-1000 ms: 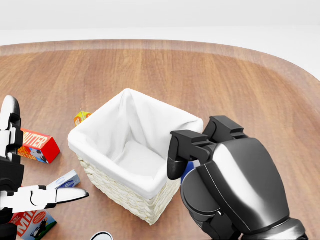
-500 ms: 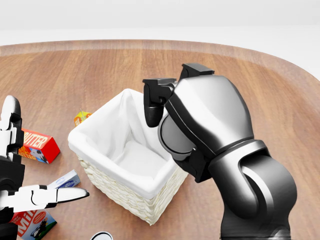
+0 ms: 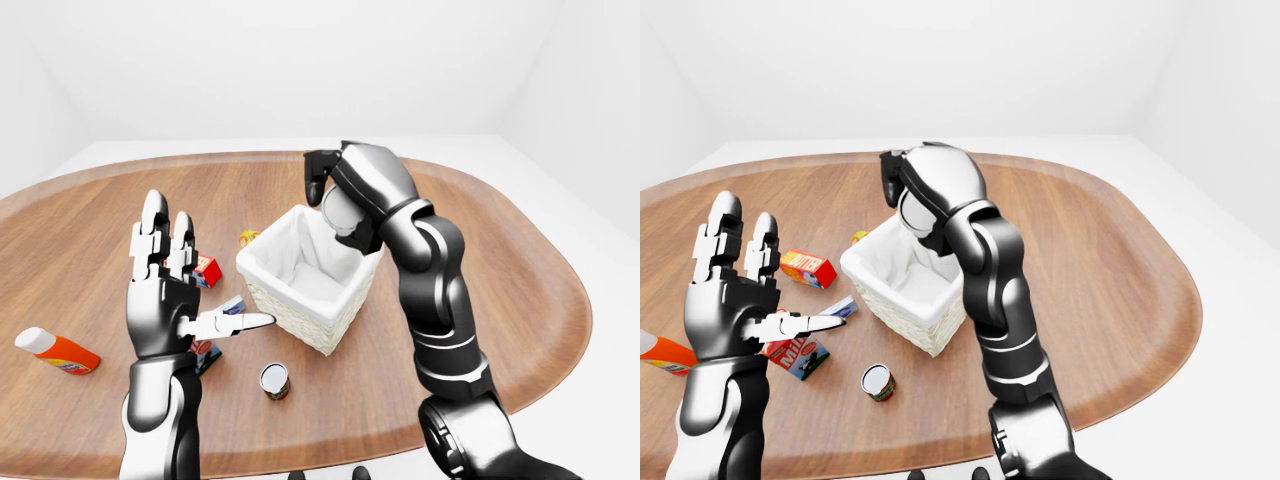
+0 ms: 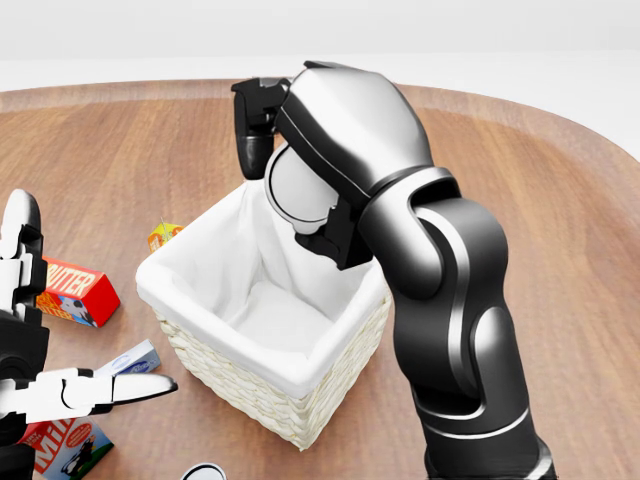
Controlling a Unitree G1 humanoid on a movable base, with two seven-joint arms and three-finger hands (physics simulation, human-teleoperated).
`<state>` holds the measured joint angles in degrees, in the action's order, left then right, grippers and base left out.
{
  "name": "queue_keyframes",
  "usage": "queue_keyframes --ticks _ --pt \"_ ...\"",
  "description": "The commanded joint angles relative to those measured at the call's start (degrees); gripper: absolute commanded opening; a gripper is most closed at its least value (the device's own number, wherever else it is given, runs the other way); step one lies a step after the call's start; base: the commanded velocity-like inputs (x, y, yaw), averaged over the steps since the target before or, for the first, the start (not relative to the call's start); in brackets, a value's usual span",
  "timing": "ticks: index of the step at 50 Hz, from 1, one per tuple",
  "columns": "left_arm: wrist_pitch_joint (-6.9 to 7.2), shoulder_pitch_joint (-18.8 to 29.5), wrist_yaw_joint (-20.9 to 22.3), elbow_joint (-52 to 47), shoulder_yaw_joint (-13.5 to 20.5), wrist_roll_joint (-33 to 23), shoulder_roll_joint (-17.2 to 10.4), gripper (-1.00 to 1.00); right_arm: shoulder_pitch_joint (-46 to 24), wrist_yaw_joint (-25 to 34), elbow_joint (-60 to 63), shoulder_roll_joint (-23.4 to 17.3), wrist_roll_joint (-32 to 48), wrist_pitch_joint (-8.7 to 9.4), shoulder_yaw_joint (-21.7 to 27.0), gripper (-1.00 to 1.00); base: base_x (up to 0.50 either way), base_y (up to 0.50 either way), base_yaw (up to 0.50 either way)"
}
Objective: Pick up the alphabet soup, and put it in the basket.
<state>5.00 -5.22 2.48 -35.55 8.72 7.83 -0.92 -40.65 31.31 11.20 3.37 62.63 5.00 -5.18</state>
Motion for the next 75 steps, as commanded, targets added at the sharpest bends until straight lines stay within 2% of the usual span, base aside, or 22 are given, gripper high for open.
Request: queue_keyframes --ticks 1,14,16,18,34,49,75 --pt "0.0 0.2 0.1 0.3 0.2 0.1 -0.1 1.0 -6.4 -6.3 -11.0 -1.3 -8.6 0.0 1.0 -1.0 0.0 0.0 0.0" --pt "0.0 0.4 0.0 1.0 0.3 0.2 -0.2 1.0 -11.8 -12.9 -24.6 -4.1 -18.5 0.0 2.5 -1.0 0.0 0.0 0.0" --pt "0.0 0.4 0.0 1.0 0.3 0.2 -0.2 1.0 -11.8 -13.0 -24.7 -4.1 -18.7 0.0 2.4 -1.0 0.0 0.0 0.0" --pt "0.0 0.4 0.0 1.0 0.2 0.0 -0.2 1.0 -11.8 -12.6 -26.4 -3.0 -22.2 0.0 3.1 -1.0 0.0 0.0 0.0" --pt "0.0 0.5 -0.1 1.4 0.1 -0.1 -0.2 1.0 -15.9 -19.6 -43.2 -4.6 -29.0 0.0 3.0 -1.0 0.0 0.0 0.0" --pt "0.0 0.4 -0.1 1.1 0.1 -0.1 -0.1 1.0 -16.7 -19.9 -50.5 -4.5 -28.5 0.0 2.3 -1.0 0.0 0.0 0.0" --pt "0.0 0.6 -0.2 0.9 0.3 0.1 -0.3 1.0 -19.6 -21.8 -62.0 -1.7 -26.7 0.0 1.2 -1.0 0.0 0.0 0.0"
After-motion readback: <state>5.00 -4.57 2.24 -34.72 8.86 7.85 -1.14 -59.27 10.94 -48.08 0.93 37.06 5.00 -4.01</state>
